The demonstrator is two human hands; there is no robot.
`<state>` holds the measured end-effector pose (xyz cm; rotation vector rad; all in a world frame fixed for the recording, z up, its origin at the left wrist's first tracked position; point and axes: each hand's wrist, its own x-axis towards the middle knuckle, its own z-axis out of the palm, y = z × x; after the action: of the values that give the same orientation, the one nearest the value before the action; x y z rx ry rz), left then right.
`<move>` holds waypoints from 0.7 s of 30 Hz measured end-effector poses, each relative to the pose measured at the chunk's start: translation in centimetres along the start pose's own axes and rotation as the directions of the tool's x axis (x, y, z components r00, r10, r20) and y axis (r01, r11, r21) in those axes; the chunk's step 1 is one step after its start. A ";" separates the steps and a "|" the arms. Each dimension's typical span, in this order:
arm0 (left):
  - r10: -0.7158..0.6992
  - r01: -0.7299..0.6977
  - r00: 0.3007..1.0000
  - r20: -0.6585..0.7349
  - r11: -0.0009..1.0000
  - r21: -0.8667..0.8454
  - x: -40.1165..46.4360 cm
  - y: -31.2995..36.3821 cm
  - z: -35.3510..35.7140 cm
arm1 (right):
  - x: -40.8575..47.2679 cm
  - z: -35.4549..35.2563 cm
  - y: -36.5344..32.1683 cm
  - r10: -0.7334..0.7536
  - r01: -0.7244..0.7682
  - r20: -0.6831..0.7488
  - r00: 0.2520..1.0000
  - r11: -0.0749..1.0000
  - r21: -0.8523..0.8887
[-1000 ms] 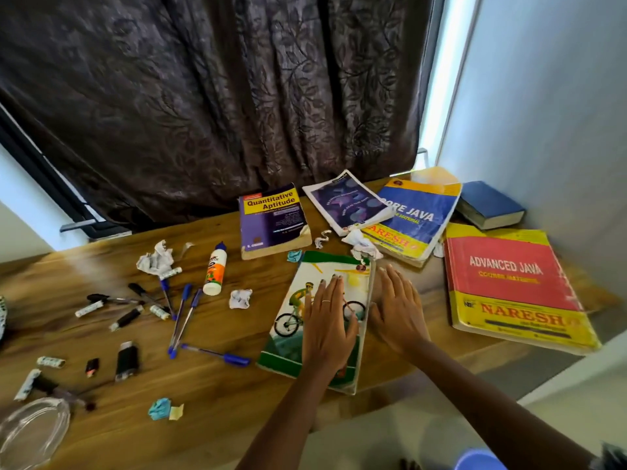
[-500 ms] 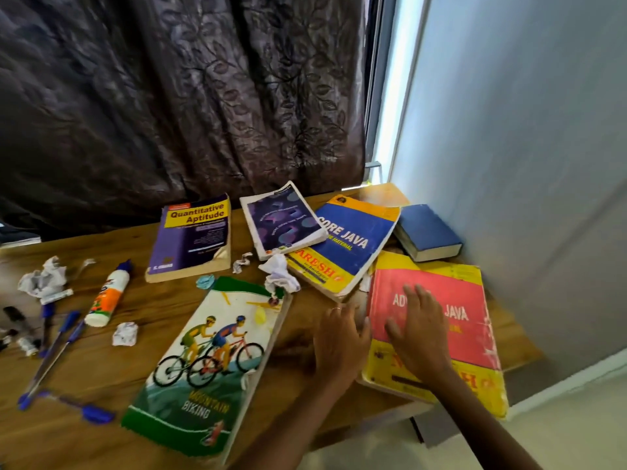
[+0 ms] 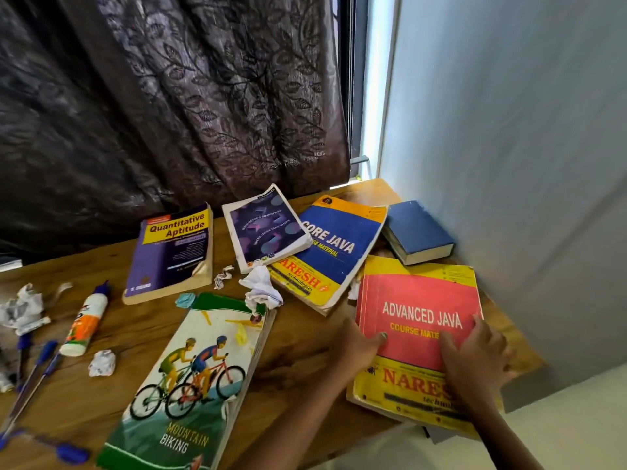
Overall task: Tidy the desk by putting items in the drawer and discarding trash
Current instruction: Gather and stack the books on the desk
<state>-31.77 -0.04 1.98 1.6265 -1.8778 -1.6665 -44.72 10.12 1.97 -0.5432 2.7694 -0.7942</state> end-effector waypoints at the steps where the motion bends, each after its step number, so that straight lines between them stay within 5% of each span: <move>1: 0.006 -0.006 1.000 -0.006 1.000 -0.023 -0.2 -0.1 0.3 | 0.0 -0.1 -0.1 0.009 -0.009 -0.001 1.000 1.000 0.009; 10: 0.144 -0.153 0.988 -0.059 0.967 -0.202 -4.6 1.5 -1.0 | -0.7 -1.6 -0.9 0.139 -0.146 0.062 0.988 0.980 0.133; 14: 0.233 -0.252 0.966 -0.109 0.945 -0.211 -7.4 2.0 -1.9 | 0.0 -1.1 0.4 0.213 -0.264 0.204 0.955 0.927 0.268; 18: 0.340 -0.359 0.933 -0.115 0.892 -0.275 -9.3 3.1 -3.2 | -1.3 -2.5 -1.1 0.116 -0.336 0.404 0.907 0.778 0.531; 21: 0.388 -0.396 0.917 -0.089 0.865 -0.307 -10.2 3.5 -4.1 | -2.0 -2.8 -2.6 0.028 -0.533 0.641 0.767 0.585 0.612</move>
<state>-26.91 4.47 11.38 1.0487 -1.6729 -1.6501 -42.97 10.22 5.95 -0.0812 1.6352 -1.3400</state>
